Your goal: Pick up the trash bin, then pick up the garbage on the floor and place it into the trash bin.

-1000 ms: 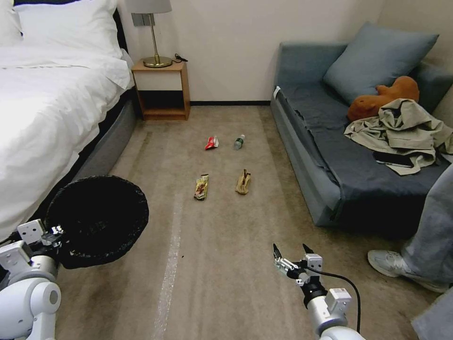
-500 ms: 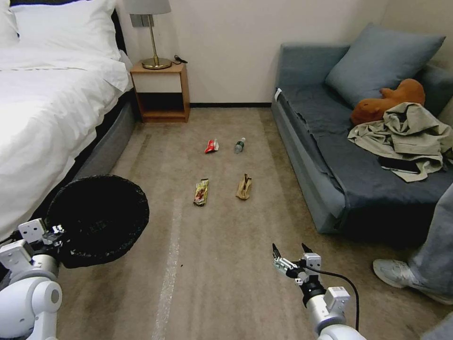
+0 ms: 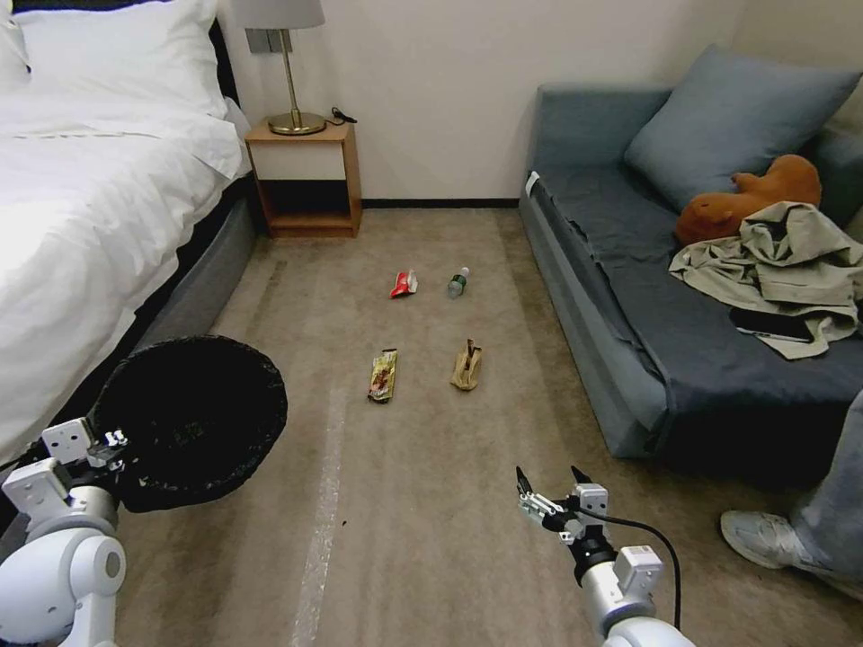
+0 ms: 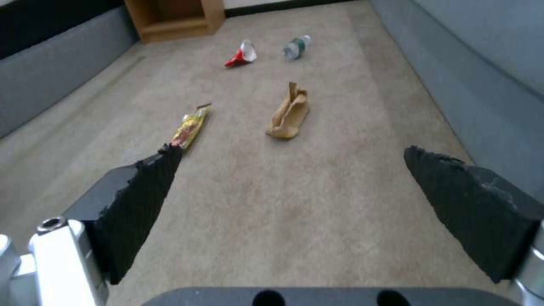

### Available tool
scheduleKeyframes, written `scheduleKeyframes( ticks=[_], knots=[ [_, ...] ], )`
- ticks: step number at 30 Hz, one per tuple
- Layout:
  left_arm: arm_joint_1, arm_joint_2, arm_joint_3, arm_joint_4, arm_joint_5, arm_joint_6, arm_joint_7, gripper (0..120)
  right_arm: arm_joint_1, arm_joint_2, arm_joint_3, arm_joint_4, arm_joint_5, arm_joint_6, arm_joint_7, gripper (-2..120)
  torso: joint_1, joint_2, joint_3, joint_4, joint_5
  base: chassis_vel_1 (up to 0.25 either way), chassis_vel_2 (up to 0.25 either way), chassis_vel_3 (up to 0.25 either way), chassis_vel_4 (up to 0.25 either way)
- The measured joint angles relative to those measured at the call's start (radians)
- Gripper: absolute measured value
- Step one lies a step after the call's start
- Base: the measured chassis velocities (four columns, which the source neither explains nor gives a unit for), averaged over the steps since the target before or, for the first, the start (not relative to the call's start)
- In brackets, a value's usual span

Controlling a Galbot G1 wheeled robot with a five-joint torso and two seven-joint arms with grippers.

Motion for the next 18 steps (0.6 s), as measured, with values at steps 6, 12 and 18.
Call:
scheduleKeyframes(
  ticks=[6,12,18],
  knots=[
    [0.006,0.005,-0.016,0.014,0.002,-0.018,0.014,2,0.008,0.014,-0.012,-0.023,-0.018,0.001,0.000,100,0.000,0.000,0.000,0.0000,0.0002,-0.079,0.089,0.080,-0.089],
    [0.005,0.010,-0.021,0.032,0.002,-0.029,0.021,2,0.009,0.018,-0.016,-0.032,-0.026,0.001,0.000,100,0.000,0.000,0.000,0.0001,-0.0001,-0.072,0.083,0.078,-0.080],
    [-0.003,0.016,-0.020,0.046,0.002,-0.030,0.024,2,0.010,0.021,-0.014,-0.041,-0.026,0.002,0.000,100,0.000,0.000,0.000,0.0001,0.0000,-0.089,0.084,0.074,-0.080]
  ],
)
